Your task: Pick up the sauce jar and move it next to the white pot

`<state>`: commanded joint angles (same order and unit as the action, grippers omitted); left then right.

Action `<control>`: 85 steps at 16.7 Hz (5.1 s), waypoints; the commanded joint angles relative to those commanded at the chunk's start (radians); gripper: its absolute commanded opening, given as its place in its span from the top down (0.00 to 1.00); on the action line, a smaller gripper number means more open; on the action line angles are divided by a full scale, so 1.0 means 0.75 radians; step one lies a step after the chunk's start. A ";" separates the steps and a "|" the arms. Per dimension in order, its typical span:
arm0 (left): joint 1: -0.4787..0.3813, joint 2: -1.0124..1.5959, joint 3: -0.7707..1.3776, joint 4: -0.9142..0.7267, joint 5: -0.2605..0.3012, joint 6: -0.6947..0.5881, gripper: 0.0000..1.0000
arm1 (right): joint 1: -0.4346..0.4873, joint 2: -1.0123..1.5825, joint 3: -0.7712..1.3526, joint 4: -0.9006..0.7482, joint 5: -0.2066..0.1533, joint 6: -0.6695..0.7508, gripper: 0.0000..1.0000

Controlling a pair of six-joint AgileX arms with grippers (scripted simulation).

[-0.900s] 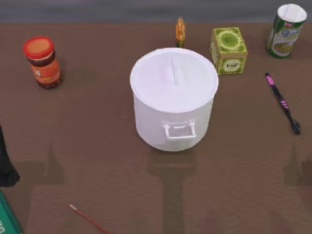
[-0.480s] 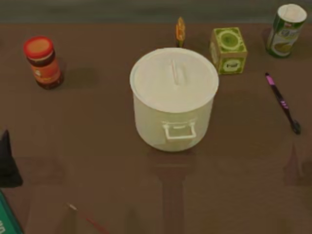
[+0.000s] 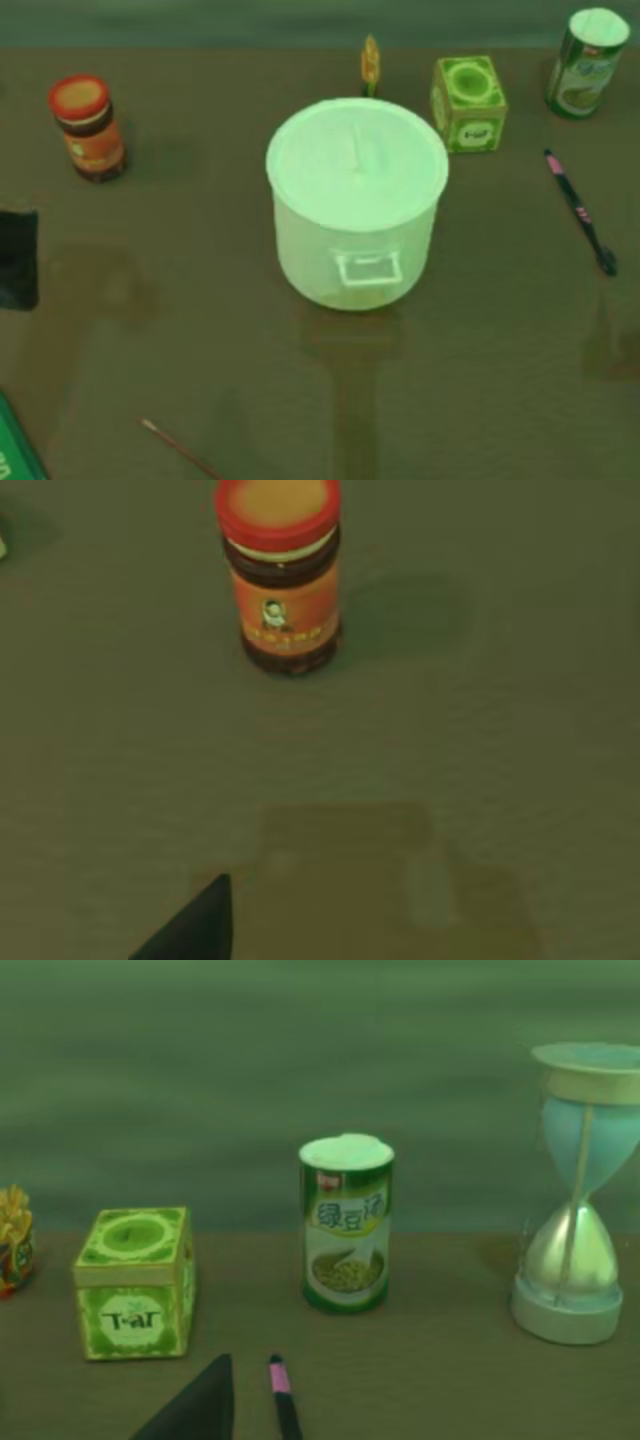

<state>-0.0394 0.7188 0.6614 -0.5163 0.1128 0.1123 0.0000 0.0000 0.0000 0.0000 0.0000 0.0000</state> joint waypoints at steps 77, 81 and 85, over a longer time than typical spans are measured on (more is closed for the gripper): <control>0.068 1.884 1.718 -0.905 -0.051 0.311 1.00 | 0.000 0.000 0.000 0.000 0.000 0.000 0.00; 0.073 1.806 1.639 -0.911 -0.051 0.311 1.00 | 0.000 0.000 0.000 0.000 0.000 0.000 0.00; 0.063 1.810 1.643 -0.909 -0.052 0.311 1.00 | 0.000 0.000 0.000 0.000 0.000 0.000 0.00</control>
<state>0.0081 2.0761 1.8936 -1.1978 0.0736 0.3451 0.0000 0.0000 0.0000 0.0000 0.0000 0.0000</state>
